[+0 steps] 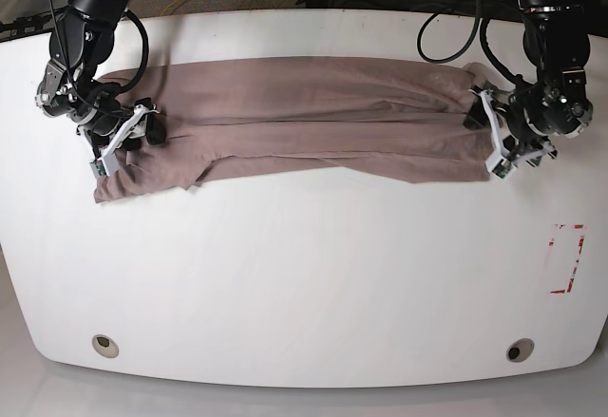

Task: Fold the T-shirt properly
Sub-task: 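Release the shirt and regrasp its folded ends with both grippers, then grasp the folded shirt's end with the left gripper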

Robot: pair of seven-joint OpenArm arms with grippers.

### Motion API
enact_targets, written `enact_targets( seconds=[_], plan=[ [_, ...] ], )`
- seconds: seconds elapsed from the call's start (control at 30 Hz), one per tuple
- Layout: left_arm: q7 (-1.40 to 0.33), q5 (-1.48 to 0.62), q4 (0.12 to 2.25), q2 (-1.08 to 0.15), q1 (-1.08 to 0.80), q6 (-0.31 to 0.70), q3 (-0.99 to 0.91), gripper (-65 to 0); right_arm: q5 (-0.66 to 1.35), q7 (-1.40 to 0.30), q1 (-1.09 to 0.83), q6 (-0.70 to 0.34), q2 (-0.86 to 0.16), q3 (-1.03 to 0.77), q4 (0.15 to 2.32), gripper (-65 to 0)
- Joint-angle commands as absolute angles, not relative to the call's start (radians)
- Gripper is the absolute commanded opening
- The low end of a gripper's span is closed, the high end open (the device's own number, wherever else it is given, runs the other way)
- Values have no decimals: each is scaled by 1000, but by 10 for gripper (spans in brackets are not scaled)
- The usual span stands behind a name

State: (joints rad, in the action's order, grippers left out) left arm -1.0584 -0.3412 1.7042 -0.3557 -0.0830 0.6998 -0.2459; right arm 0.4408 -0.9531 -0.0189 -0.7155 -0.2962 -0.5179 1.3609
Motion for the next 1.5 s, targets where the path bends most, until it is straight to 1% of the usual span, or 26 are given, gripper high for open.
enact_targets(
  seconds=[0.0,0.1,0.23,0.37,0.43,0.57,0.67,0.73,0.93,1.23,1.47],
  plan=[
    [-1050,-344,1773,-371,-71,698,-278,-232,383,-998,-21,-698,-311,-522,1374,-306],
    [-1092,-346,1802,-371,-74,698,-309,-231,383,-998,-22,-698,-311,-522,1377,-306],
    [-1173,-392,1816,-351,-74,698,-412,-231,383,-998,-25,-698,-311,-522,1377,-306],
    [-1230,-526,1814,-337,-77,698,-533,-228,383,-998,-25,-698,-309,-522,1377,-306],
    [-1276,-615,1801,-335,-87,698,-572,-203,383,-998,-25,-698,-309,-522,1377,-306],
    [-1302,-779,1747,-335,-96,698,-607,-144,383,-998,-25,-698,-292,-522,1377,-306],
    [-1302,-881,1678,-334,-96,698,-613,-142,383,-998,-25,-698,-286,-522,1377,-306],
    [-1299,-914,1624,-317,-91,698,-613,-142,383,-998,-25,-698,-283,-522,1377,-306],
    [-1297,-914,1498,-243,-73,698,-644,-140,383,-998,-25,-698,-283,-522,1377,-306],
    [-1299,-903,1494,-186,-68,698,-608,-140,383,-998,-25,-698,-283,-522,1377,-306],
    [-1300,-826,1494,-171,-64,698,-608,-140,383,-998,-25,-698,-283,-524,1377,-306]
  ],
)
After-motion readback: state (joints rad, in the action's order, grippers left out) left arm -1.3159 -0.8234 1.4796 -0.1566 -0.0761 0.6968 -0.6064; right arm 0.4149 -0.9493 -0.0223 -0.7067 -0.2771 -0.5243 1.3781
